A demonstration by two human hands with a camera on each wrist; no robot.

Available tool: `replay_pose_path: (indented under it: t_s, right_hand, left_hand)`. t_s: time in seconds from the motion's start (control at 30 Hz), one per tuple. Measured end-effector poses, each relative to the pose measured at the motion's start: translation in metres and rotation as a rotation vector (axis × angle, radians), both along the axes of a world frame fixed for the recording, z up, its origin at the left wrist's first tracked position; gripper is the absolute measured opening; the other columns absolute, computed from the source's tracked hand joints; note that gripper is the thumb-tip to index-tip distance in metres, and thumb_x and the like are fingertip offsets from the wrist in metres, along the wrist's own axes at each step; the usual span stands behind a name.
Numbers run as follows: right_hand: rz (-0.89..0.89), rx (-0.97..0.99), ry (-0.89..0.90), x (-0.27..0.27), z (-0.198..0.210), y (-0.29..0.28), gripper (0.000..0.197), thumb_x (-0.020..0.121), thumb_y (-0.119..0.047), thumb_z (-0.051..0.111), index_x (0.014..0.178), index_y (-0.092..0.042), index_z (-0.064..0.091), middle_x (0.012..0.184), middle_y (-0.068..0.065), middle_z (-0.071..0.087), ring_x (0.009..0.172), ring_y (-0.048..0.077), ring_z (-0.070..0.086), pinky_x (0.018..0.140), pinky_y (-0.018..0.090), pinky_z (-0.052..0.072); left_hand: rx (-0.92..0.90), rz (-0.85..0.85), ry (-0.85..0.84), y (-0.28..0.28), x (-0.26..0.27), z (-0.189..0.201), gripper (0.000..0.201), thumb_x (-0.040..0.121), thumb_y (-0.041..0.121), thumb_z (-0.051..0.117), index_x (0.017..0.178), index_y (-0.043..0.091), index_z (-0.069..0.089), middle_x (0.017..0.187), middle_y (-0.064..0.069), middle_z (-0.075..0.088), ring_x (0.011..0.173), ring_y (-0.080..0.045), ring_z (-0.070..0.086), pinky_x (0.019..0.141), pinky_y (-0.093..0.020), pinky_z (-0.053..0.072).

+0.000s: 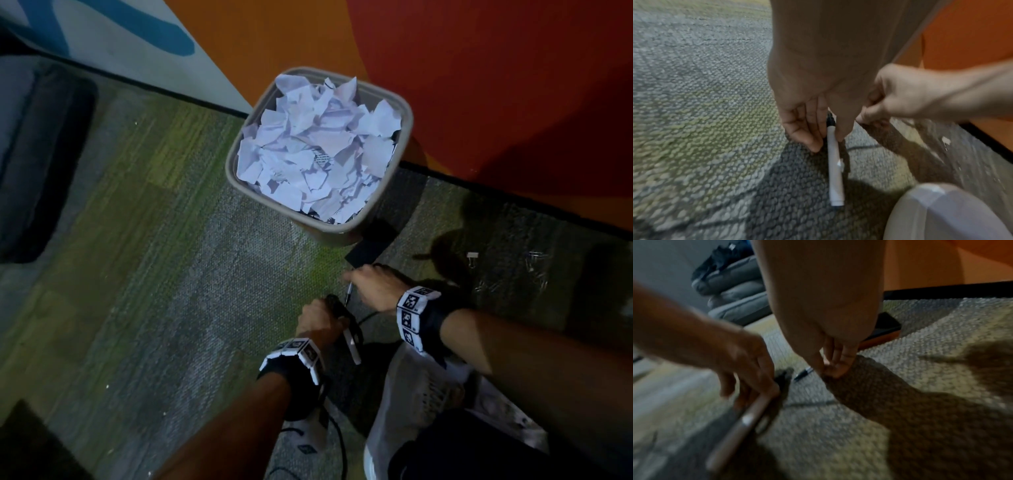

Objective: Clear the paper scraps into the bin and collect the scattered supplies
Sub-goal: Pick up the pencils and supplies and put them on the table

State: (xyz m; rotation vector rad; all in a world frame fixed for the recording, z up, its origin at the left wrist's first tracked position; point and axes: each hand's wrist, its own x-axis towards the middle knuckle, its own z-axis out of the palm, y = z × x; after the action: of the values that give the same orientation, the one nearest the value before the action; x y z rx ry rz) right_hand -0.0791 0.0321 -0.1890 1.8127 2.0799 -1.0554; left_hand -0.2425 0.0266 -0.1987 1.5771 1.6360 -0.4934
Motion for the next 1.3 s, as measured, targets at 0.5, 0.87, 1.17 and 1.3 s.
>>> replay_pose_path:
  t_s: [0.5, 0.87, 1.17, 1.3]
  right_hand:
    - [-0.452, -0.072, 0.398, 0.052, 0.093, -0.02, 0.007, 0.093, -0.007, 0.055, 0.089, -0.013, 0.056, 0.071, -0.003, 0.048, 0.061, 0.008, 0.044, 0.052, 0.018, 0.032]
    - [-0.573, 0.276, 0.033, 0.213, 0.303, -0.091, 0.014, 0.088, -0.02, 0.066, 0.083, -0.027, 0.055, 0.076, -0.005, 0.068, 0.073, 0.013, 0.065, 0.069, 0.035, 0.05]
    - [-0.922, 0.726, 0.22, 0.272, 0.433, -0.182, 0.015, 0.093, -0.014, 0.065, 0.096, -0.024, 0.075, 0.083, -0.006, 0.075, 0.068, 0.003, 0.066, 0.072, 0.023, 0.051]
    - [-1.109, 0.927, 0.323, 0.279, 0.475, -0.238, 0.033, 0.089, 0.005, 0.062, 0.105, -0.021, 0.074, 0.098, -0.004, 0.072, 0.073, 0.007, 0.065, 0.062, 0.024, 0.05]
  left_hand:
    - [-0.092, 0.21, -0.521, 0.017, 0.028, 0.051, 0.019, 0.075, 0.028, 0.07, 0.072, 0.016, 0.056, 0.057, -0.001, 0.057, 0.056, -0.019, 0.053, 0.057, -0.034, 0.045]
    - [0.125, 0.002, -1.092, 0.001, 0.15, 0.222, 0.009, 0.093, 0.006, 0.066, 0.092, 0.009, 0.058, 0.07, -0.001, 0.056, 0.064, -0.009, 0.05, 0.06, -0.024, 0.044]
    - [0.177, -0.218, -1.243, 0.0, 0.263, 0.391, 0.031, 0.101, 0.003, 0.05, 0.108, 0.021, 0.074, 0.114, -0.009, 0.07, 0.107, -0.022, 0.065, 0.087, -0.04, 0.056]
    - [0.189, -0.394, -1.34, -0.029, 0.296, 0.459, 0.037, 0.089, -0.002, 0.068, 0.114, 0.024, 0.07, 0.108, -0.012, 0.07, 0.099, -0.022, 0.068, 0.077, -0.03, 0.057]
